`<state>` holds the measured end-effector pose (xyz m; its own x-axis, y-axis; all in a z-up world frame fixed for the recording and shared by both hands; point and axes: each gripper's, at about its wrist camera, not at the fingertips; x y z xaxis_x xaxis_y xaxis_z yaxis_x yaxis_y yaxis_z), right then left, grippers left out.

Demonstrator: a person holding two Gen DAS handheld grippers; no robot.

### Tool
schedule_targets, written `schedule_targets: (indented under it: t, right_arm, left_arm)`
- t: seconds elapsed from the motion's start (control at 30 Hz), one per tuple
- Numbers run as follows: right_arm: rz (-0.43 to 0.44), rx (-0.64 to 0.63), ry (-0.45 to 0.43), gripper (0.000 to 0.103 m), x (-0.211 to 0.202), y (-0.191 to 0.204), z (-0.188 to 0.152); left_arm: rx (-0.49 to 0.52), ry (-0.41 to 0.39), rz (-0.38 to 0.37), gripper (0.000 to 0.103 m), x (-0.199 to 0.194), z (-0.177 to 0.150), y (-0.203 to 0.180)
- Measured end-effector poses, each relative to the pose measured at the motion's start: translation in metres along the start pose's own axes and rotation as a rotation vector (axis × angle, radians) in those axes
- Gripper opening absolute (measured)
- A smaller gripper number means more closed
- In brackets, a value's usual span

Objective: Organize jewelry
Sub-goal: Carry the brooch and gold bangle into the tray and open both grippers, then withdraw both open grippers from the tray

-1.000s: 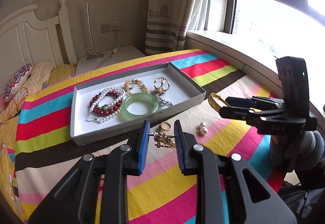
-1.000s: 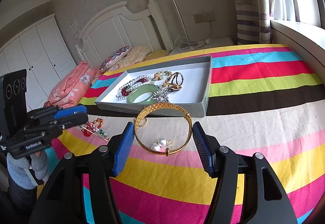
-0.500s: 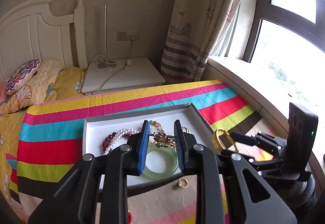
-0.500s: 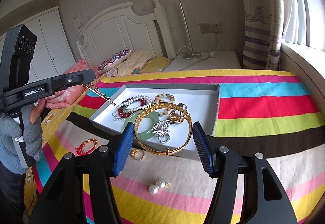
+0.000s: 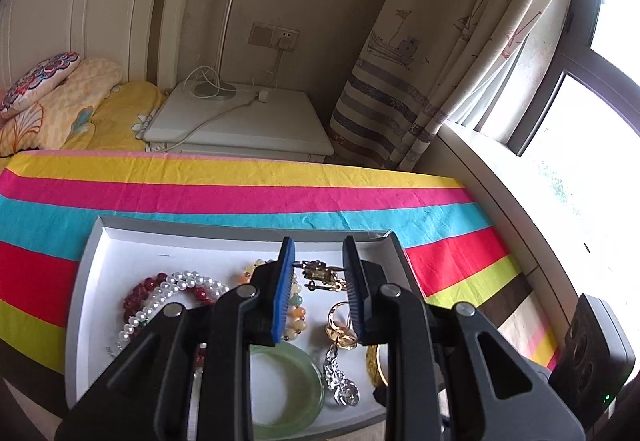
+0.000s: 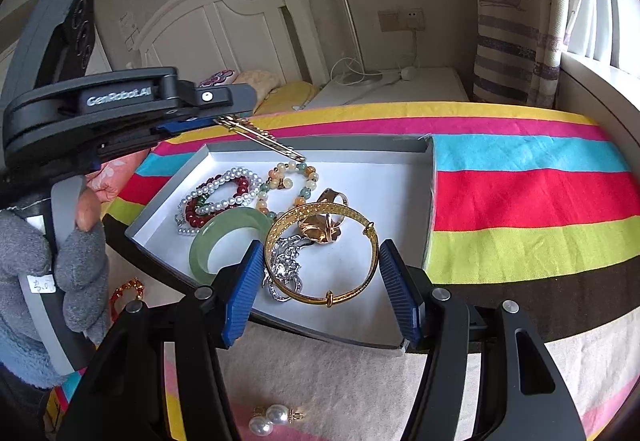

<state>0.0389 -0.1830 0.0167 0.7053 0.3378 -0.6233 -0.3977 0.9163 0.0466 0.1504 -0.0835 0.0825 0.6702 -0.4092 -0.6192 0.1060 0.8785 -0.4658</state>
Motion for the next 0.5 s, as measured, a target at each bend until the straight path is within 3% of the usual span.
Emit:
schedule_targets:
  t: [0.13,0.17,0.23,0.3,0.5]
  right_arm:
    - [0.003,-0.007,0.000,0.059,0.001,0.002,0.000]
    - [0.005,-0.004,0.003,0.060,0.001,0.002,0.000]
    - [0.014,0.010,0.004,0.068,0.002,-0.001,-0.001]
    - [0.028,0.032,-0.011,0.069,0.000,-0.005,-0.002]
    - [0.053,0.107,-0.064,0.069,-0.008,-0.020,-0.006]
  left_arm:
    - [-0.048,0.021,-0.027,0.024,0.022,-0.007,0.005]
    - [-0.060,0.018,-0.018,0.028,0.027,-0.008,0.008]
    - [-0.081,0.035,0.003,0.043,0.034,-0.012,0.013]
    - [-0.094,0.039,0.018,0.070,0.034,-0.015,0.019]
    - [-0.122,0.011,0.041,0.085,0.006,-0.017,0.038]
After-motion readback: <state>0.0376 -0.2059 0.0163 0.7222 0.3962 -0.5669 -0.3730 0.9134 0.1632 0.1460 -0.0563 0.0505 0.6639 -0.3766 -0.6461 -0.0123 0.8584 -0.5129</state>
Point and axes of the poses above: each gripper's, at about its wrist camera, not at the fingertips, and x roughly the way its jaws point, y to its left, z to its top, and after that the axes turned 15 degrees about -x, right-handed
